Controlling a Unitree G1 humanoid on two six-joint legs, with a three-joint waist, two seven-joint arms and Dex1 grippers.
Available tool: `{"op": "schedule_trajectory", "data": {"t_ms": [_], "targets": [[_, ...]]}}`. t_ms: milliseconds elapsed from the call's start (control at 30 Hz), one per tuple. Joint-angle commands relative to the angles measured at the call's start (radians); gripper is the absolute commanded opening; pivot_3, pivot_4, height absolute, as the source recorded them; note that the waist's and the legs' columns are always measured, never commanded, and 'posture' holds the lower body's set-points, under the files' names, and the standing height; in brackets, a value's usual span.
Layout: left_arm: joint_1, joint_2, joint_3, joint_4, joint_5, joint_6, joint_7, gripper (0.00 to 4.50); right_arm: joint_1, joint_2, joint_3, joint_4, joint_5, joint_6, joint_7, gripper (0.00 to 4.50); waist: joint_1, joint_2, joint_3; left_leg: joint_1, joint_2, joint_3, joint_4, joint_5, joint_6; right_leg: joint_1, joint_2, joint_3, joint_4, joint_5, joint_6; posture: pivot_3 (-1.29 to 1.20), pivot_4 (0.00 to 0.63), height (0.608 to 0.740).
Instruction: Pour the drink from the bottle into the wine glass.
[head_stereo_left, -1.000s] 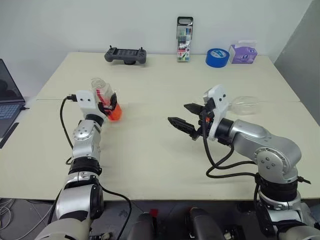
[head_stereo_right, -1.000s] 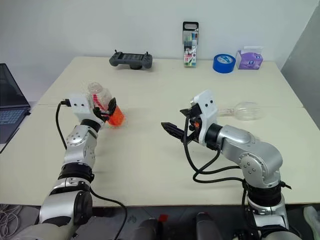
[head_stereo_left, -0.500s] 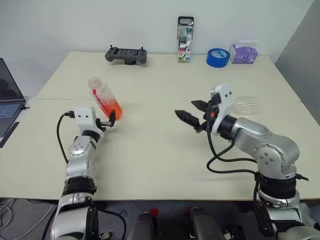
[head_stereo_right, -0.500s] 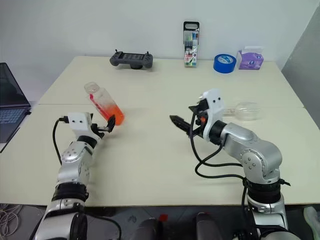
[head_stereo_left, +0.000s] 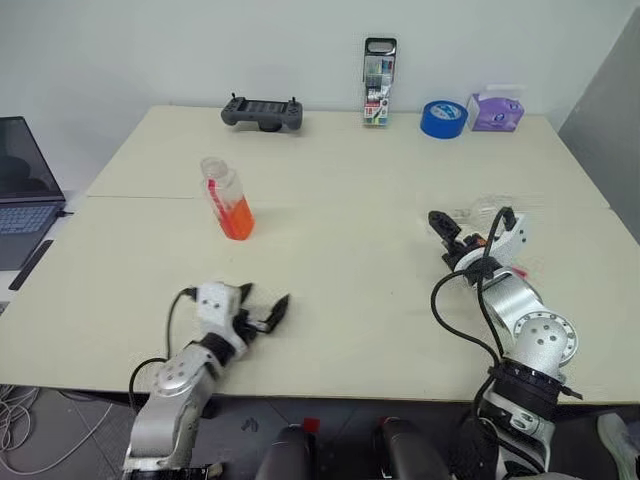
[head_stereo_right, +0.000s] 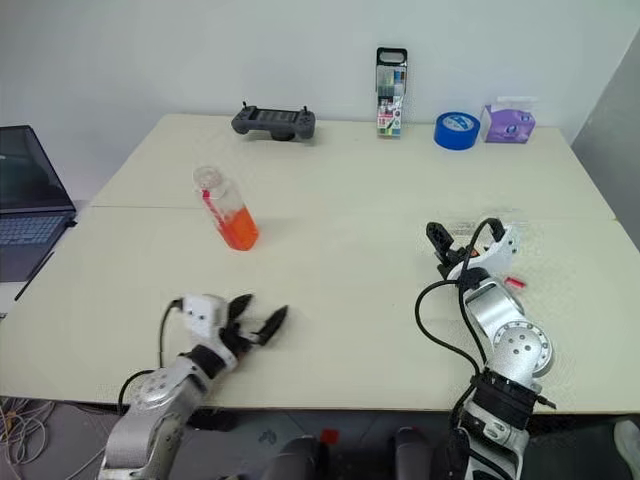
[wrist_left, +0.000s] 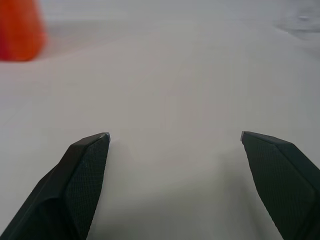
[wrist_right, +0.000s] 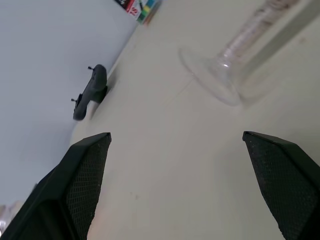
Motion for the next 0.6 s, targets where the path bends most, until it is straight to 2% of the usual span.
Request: {"op": "schedule_trajectory", "data": {"t_ms": [33, 133, 267, 400, 600], "targets": [[-0.13, 0.014, -0.078, -0.077, -0.018, 0.056, -0.077, 4.49, -0.062, 0.012, -0.065, 0.071, 0.083, -0.114, -0.069, 4.5, -0.004, 0.0, 0.0, 0.001, 0.0, 0.001, 0.0, 0.0, 0.0, 0.0, 0.001, 0.0, 0.0, 0.0, 0.0, 0.0, 0.15, 0.74], [-0.219, -0.011, -0.073, -0.097, -0.089, 0.143, -0.08, 4.49, -0.109, 0.004, -0.095, 0.155, 0.115, -0.2, -0.092, 4.5, -0.011, 0.001, -0.001, 0.003, 0.0, 0.002, -0.001, 0.0, 0.0, 0.0, 0.001, 0.001, 0.0, 0.0, 0.0, 0.0, 0.15, 0.74], [-0.269, 0.033, -0.088, -0.168, -0.156, 0.246, -0.136, 4.49, -0.178, -0.023, -0.122, 0.304, 0.151, -0.293, -0.081, 4.5, -0.033, 0.002, -0.001, 0.003, 0.004, 0.004, -0.002, -0.001, 0.001, 0.0, 0.003, 0.003, -0.001, 0.0, 0.0, 0.0, 0.15, 0.74], [-0.288, 0.077, -0.097, -0.192, -0.162, 0.285, -0.169, 4.49, -0.237, -0.072, -0.118, 0.457, 0.147, -0.362, -0.022, 4.5, -0.033, 0.002, 0.0, 0.004, 0.006, 0.004, -0.003, -0.001, 0.001, 0.0, 0.005, 0.002, 0.0, 0.0, 0.0, 0.0, 0.15, 0.74], [-0.298, 0.086, -0.084, -0.166, -0.138, 0.278, -0.16, 4.49, -0.34, -0.152, -0.106, 0.712, 0.104, -0.464, 0.085, 4.5, -0.033, 0.003, 0.0, 0.004, 0.005, 0.006, -0.002, -0.001, 0.001, 0.0, 0.005, 0.003, -0.001, 0.0, 0.0, 0.0, 0.15, 0.74]]}}
